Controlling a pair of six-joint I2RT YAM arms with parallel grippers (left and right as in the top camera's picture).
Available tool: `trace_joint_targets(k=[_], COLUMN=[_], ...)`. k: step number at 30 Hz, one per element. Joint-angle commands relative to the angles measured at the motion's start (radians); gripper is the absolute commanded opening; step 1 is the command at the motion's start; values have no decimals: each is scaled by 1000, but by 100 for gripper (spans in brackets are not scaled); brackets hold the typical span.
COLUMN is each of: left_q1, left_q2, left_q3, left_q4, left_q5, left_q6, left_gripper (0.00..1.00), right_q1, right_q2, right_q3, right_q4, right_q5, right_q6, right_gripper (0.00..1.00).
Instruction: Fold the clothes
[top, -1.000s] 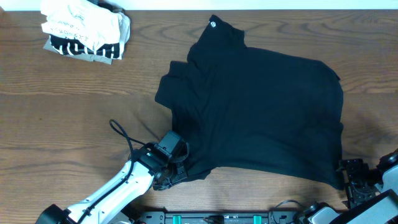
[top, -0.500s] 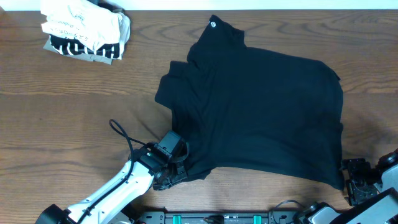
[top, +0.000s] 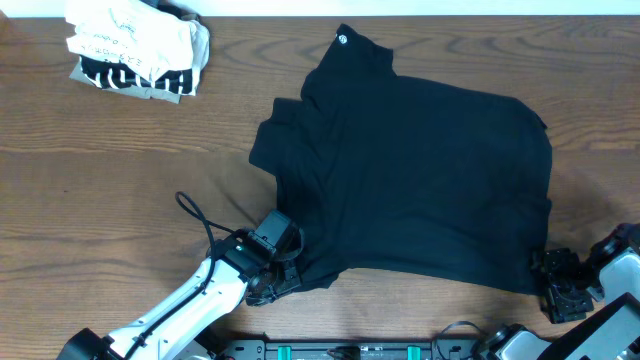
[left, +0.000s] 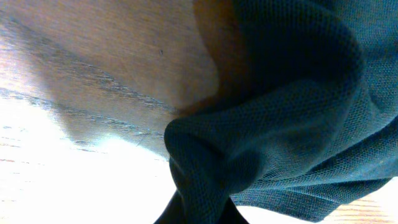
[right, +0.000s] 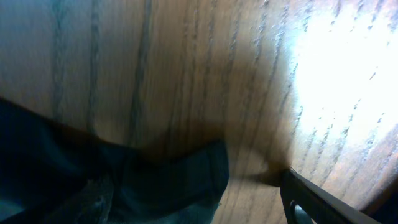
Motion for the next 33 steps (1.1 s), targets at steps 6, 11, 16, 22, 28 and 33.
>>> trace_joint_targets(k=[6, 11, 16, 22, 28, 33], left_q1=[5, 5, 5, 5, 5, 5], left_q2=[-8, -8, -23, -105, -200, -255], left_q3=[19, 19, 19, 53, 121, 150], left_q4=[-6, -7, -14, -95, -201, -238], left_q5=[-27, -14, 22, 25, 25, 24], left_q6=[16, 16, 18, 24, 18, 12], left_gripper=[6, 6, 6, 6, 6, 6], right_q1=[18, 18, 18, 13, 3, 3], right_q2=[6, 6, 5, 5, -7, -51], right_q3=[-6, -6, -3, 24, 87, 133], right_q4=[-16, -21, -44, -115, -232, -314], right_q5=[35, 39, 38, 39, 41, 72], right_q6=[33, 33, 37, 48, 66, 115], right_gripper=[70, 40, 7, 1, 2, 2])
